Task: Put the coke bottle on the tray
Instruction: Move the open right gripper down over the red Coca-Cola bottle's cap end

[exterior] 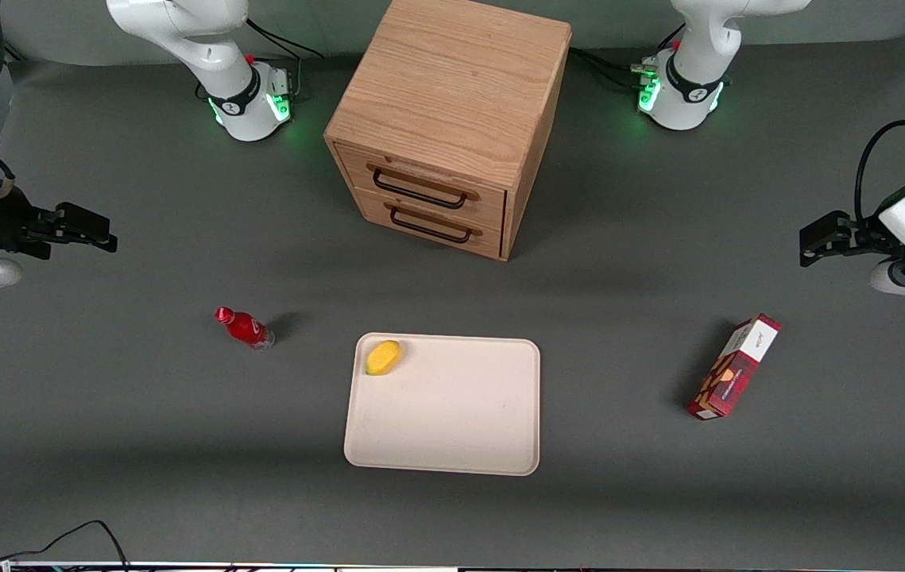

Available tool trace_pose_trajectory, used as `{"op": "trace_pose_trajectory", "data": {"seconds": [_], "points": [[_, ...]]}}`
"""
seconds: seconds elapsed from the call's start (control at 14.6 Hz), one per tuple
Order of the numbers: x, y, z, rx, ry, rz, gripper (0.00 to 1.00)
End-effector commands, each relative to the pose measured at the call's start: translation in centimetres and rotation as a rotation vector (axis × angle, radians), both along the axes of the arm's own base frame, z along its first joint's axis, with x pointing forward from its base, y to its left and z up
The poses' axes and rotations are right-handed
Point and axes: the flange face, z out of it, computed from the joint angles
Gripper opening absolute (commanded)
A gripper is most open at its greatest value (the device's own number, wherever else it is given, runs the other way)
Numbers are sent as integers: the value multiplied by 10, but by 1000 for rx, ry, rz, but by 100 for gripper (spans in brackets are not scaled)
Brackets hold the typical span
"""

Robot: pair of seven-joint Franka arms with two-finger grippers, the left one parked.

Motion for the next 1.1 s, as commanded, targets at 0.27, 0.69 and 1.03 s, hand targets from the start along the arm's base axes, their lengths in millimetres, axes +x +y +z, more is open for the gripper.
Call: {"op": "trace_pose_trajectory", "data": {"seconds": [0.27,0.69,1.03], "points": [[-2,1,-10,9,24,2,100],[3,9,-96,-19,1,2,100],[3,41,-174,-14,-78,-26,100]]}}
